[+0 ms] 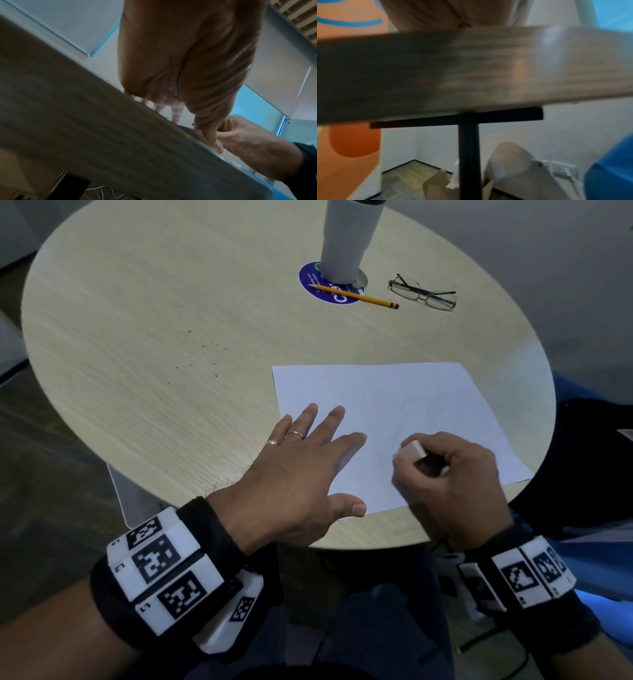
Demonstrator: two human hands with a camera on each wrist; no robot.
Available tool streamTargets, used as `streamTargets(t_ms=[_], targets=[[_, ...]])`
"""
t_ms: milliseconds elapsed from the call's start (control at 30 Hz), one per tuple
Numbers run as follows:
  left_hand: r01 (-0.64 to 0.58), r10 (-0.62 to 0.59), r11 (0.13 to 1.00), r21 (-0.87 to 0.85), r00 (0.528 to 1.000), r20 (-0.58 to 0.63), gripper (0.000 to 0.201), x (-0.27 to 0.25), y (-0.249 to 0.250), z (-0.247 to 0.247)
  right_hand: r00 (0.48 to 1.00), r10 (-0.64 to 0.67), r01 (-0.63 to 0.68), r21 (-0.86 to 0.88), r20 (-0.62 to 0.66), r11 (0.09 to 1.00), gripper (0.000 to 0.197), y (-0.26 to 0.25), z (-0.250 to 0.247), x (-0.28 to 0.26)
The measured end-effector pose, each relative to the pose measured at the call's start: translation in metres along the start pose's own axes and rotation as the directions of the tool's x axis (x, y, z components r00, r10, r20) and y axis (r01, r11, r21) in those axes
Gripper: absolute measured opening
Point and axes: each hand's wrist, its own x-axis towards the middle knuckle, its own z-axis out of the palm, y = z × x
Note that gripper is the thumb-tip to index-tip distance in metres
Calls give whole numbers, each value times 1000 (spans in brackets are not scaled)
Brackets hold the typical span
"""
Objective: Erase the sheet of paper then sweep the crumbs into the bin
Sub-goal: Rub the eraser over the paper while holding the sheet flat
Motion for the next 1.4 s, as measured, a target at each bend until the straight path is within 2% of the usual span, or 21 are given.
streamTargets(t_ms=[100, 233, 333, 433, 500, 567, 733, 933, 1033, 1067, 1133, 1267, 1300, 1400], targets=[[-4, 4, 1000, 4, 1000, -5, 88, -1, 1, -1, 999, -7, 4, -50, -52, 999, 16, 3, -8, 2], [1, -1, 1000, -9, 1000, -3, 88, -3, 2, -4, 993, -105, 107, -46, 47, 993, 12, -20, 11, -12], [-1, 1, 1000, -4, 1000, -1, 88, -1, 1, -2, 999, -19, 18, -39, -26, 999, 15, 1, 0, 2], [-5, 5, 1000, 0, 1000, -2, 88, -1, 0, -1, 998, -18, 14, -76, -59, 997, 13, 4, -8, 3], [-9, 8, 1000, -4, 1000, -7, 88, -2, 0, -3, 998, -64, 65, -34, 5, 997, 12, -12, 2, -6], [-6, 6, 1000, -12, 1000, -10, 88, -2, 0, -2, 989, -136, 139, -67, 58, 988, 12, -22, 12, -14], [-6, 6, 1000, 13, 1000, -3, 88, 0, -1, 0, 998, -1, -3, -64, -59, 998, 19, 9, -9, 6], [-9, 9, 1000, 14, 1000, -2, 88, -1, -1, -1, 990, -116, 119, -33, 74, 992, 14, -20, 7, -15], [-6, 6, 1000, 5, 1000, 2, 88, -1, -1, 0, 1000, 9, -9, -24, 13, 1000, 17, 2, -6, -2], [-5, 5, 1000, 5, 1000, 2, 88, -2, 0, -1, 1000, 13, -14, -52, -6, 999, 18, 7, -11, 2], [-2, 2, 1000, 4, 1000, 4, 87, -3, 1, -3, 1000, -5, 4, -86, -19, 996, 17, 3, -12, 1], [3, -3, 1000, 5, 1000, 14, 89, -2, 2, -6, 990, -118, 123, -73, 71, 990, 13, -23, 6, -14], [3, -3, 1000, 3, 1000, 13, 89, -2, 2, -6, 992, -108, 113, -83, 69, 990, 15, -19, 5, -13], [6, -6, 1000, 7, 1000, 13, 88, -2, 1, -3, 1000, 25, -24, -57, 15, 998, 17, 6, -13, 0]])
